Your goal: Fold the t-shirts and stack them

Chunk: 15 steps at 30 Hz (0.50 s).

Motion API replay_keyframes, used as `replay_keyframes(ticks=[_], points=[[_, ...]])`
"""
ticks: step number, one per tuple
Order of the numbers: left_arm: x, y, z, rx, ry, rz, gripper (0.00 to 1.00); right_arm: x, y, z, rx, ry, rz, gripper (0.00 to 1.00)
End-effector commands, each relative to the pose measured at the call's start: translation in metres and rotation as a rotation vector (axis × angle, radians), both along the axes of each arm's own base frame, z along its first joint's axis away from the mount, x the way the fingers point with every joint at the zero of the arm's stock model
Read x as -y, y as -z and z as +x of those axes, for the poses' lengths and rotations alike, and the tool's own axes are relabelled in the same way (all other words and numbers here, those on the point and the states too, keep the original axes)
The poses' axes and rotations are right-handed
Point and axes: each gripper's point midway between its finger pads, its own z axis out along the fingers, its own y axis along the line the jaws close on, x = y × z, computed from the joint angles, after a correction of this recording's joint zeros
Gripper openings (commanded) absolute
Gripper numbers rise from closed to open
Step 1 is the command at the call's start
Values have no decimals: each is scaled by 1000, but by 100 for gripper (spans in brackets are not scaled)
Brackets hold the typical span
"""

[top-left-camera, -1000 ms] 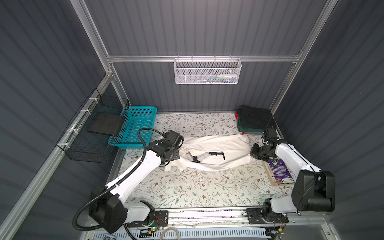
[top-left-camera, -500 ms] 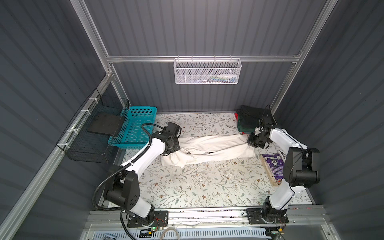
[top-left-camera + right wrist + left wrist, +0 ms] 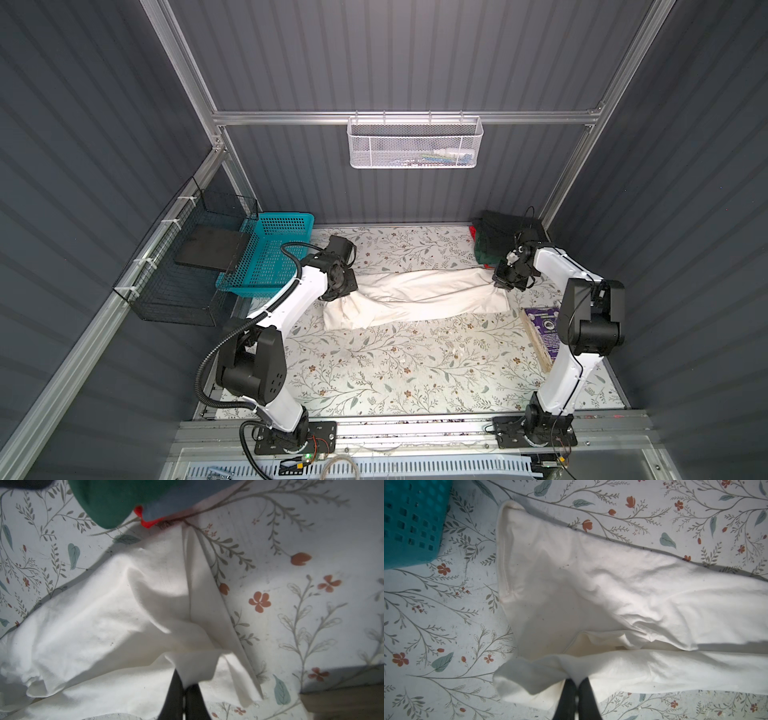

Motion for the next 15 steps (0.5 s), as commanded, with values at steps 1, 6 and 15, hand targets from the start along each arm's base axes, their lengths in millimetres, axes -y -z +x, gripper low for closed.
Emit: replay_keyframes(ticks=[1,6,15], points=[[5,-17,5,24,10,-38,0,4,-7,5,12,0,-4,0],[1,-12,10,15,-1,-28,0,7,2,8,-2,12,20,0],[-3,5,17,-5,-13,-17,0,8,7,16,-3,14,22,0]])
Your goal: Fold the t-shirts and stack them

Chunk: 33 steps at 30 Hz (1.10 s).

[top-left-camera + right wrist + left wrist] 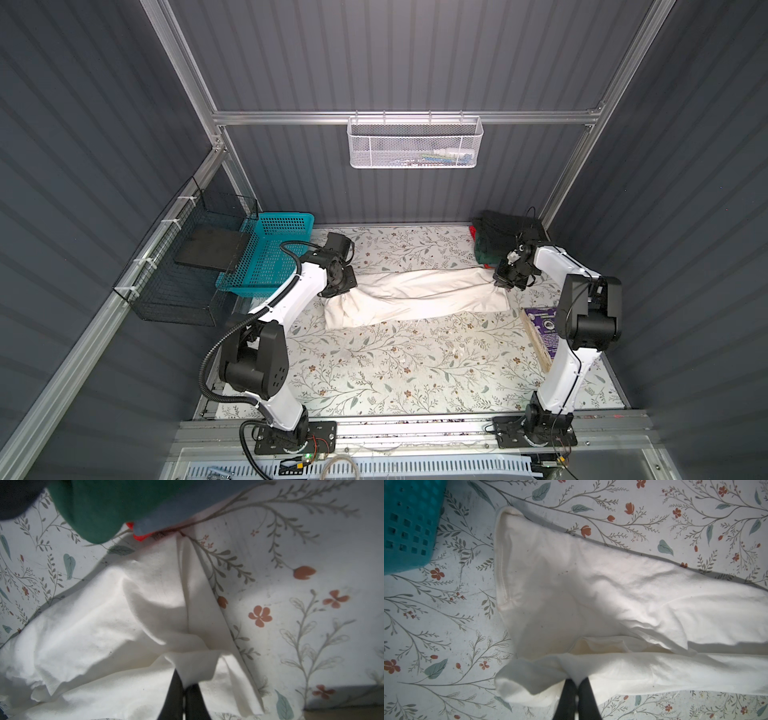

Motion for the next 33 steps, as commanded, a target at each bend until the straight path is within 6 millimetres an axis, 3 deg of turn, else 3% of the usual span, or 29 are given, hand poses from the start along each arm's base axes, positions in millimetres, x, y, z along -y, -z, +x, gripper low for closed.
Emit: replay_keyframes(ticks=[1,11,12,14,18,19,20,21,23,25,26,30,33], points=[[0,1,9,14,4,0,0,4,-2,9,12,3,-2,0],[6,4,25,41,5,-16,0,2,1,20,13,-6,11,8],[5,4,26,43,1,-14,0,1,1,20,5,-11,17,13],[2,4,29,47,-12,-13,0,1,3,19,-1,-10,15,37],[0,0,34,62,-28,-35,0,6,-7,16,32,1,-13,57],[-1,-1,34,64,-30,-33,10,7,-10,15,40,4,-19,58],[-3,-2,35,70,-35,-28,29,7,-14,14,50,5,-21,58],[-2,-19,44,117,-40,-33,48,5,-18,12,59,4,-18,59],[-4,-30,47,154,-50,-26,58,4,-23,8,74,4,-24,63],[-4,-43,50,199,-50,-36,86,3,-27,2,81,0,-37,74],[-3,-48,51,216,-42,-46,94,2,-28,0,81,-4,-43,77],[11,-65,45,248,14,-120,96,-9,-26,-14,75,-12,-24,79],[27,-55,23,223,79,-186,91,-19,-23,-23,80,-20,6,78]])
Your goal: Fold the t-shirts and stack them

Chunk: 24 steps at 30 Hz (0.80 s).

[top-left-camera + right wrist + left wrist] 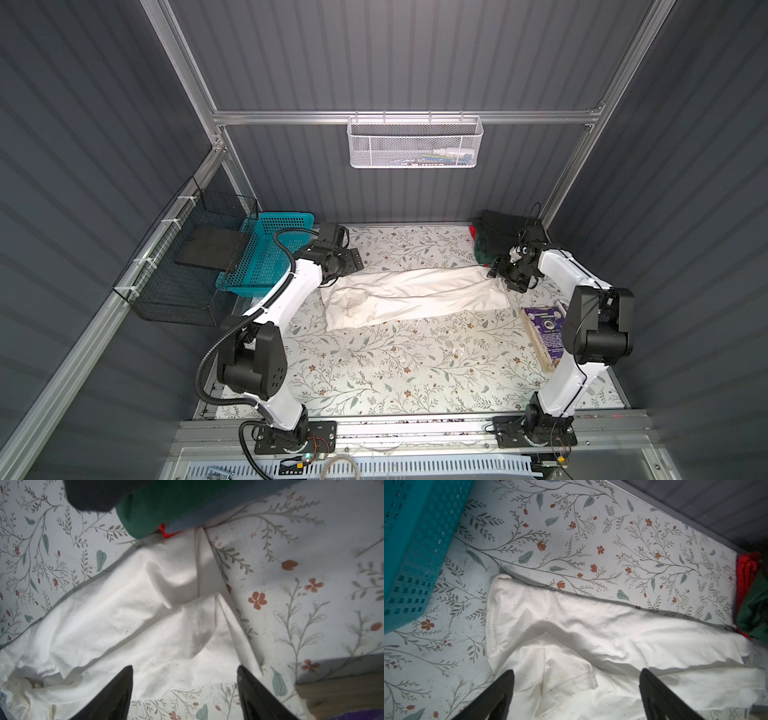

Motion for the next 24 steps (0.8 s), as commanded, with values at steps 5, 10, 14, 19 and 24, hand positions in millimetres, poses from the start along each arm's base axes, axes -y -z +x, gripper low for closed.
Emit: replay_keyframes(ticks=[5,10,14,19,24], points=[[46,21,-55,-98,240,-37,82,-16,4,-23,-8,-8,47,77],[57,52,-89,-214,306,9,75,-23,-4,-29,11,-20,64,76],[54,70,-105,-279,324,37,74,-27,-10,-34,21,-34,72,76],[52,94,-119,-353,353,63,67,-35,-21,-39,39,-59,80,76],[64,107,-124,-371,386,23,60,-39,-18,-39,39,-55,83,76]])
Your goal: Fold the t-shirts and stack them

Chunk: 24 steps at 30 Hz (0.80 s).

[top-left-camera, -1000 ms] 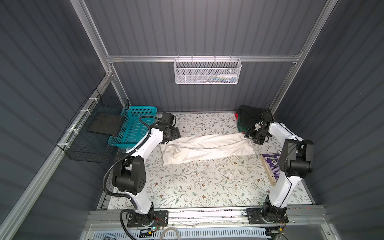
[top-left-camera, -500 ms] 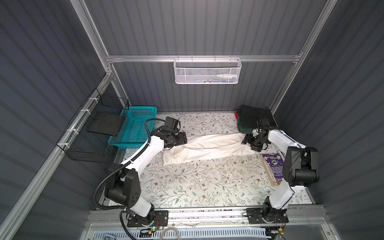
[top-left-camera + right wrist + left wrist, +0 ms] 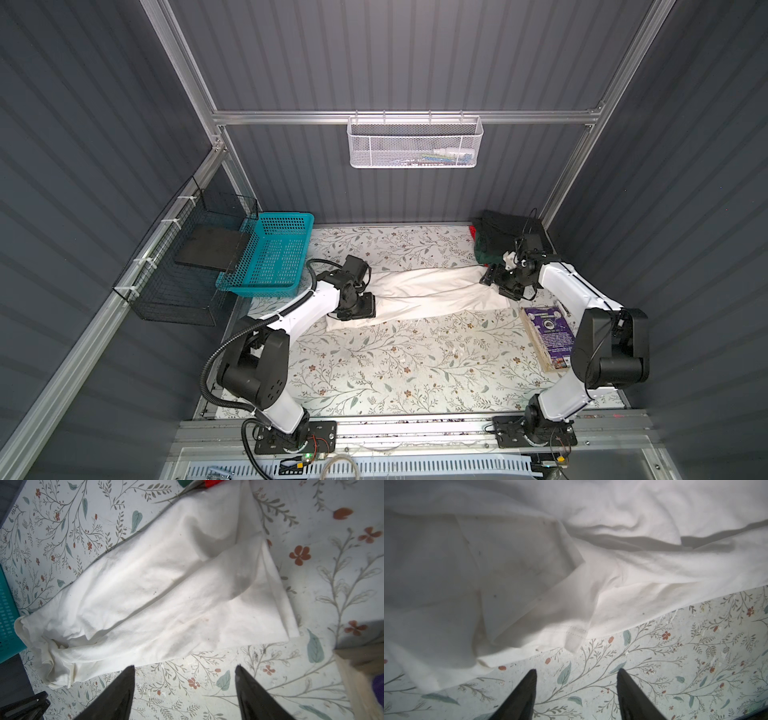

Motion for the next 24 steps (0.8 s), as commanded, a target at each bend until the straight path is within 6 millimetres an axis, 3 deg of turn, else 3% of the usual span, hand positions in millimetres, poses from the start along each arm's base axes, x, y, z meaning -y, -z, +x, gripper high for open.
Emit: replay_keyframes(ticks=[1,7,17,24], points=[[12,12,-9,-43,44,-36,59,-5,7,-7,-26,-1,17,75],[20,26,-11,-59,65,-25,53,-6,10,-6,-32,-5,18,75],[9,41,-1,-52,50,71,46,-6,10,-7,-36,-12,12,74],[5,30,11,-1,34,102,41,-6,14,-6,-45,-10,13,74]])
